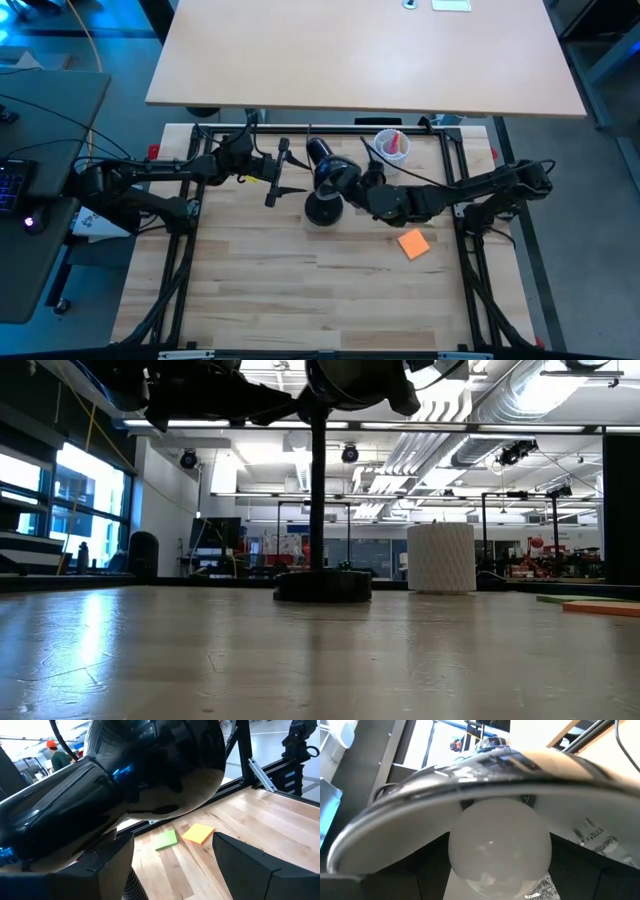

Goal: Screw lightbulb
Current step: Insert the lightbulb into the desk lamp

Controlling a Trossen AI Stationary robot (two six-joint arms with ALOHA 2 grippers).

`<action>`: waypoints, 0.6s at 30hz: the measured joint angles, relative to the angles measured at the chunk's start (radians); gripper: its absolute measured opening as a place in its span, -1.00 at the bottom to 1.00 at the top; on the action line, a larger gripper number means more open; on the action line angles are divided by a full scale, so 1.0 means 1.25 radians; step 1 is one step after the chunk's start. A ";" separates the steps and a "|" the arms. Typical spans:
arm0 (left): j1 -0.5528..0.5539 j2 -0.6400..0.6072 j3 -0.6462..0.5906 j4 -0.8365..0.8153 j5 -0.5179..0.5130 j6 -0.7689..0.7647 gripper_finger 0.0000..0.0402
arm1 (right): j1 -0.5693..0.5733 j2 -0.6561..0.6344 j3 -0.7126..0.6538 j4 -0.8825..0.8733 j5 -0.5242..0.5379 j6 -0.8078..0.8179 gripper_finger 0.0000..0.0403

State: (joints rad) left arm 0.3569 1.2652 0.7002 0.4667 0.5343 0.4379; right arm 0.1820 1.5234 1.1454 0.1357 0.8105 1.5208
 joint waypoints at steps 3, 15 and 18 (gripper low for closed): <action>0.000 0.000 0.000 -0.002 0.000 0.000 0.33 | -0.001 0.000 0.000 0.005 -0.021 -0.003 0.40; -0.001 0.000 0.000 -0.005 0.002 0.000 0.33 | -0.034 0.002 0.000 0.054 -0.205 -0.048 0.52; -0.001 0.000 0.000 -0.007 0.002 0.000 0.33 | -0.035 0.002 0.000 0.055 -0.182 -0.050 0.52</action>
State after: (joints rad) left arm 0.3557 1.2652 0.7002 0.4586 0.5373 0.4378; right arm 0.1383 1.5261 1.1450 0.2041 0.5832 1.4578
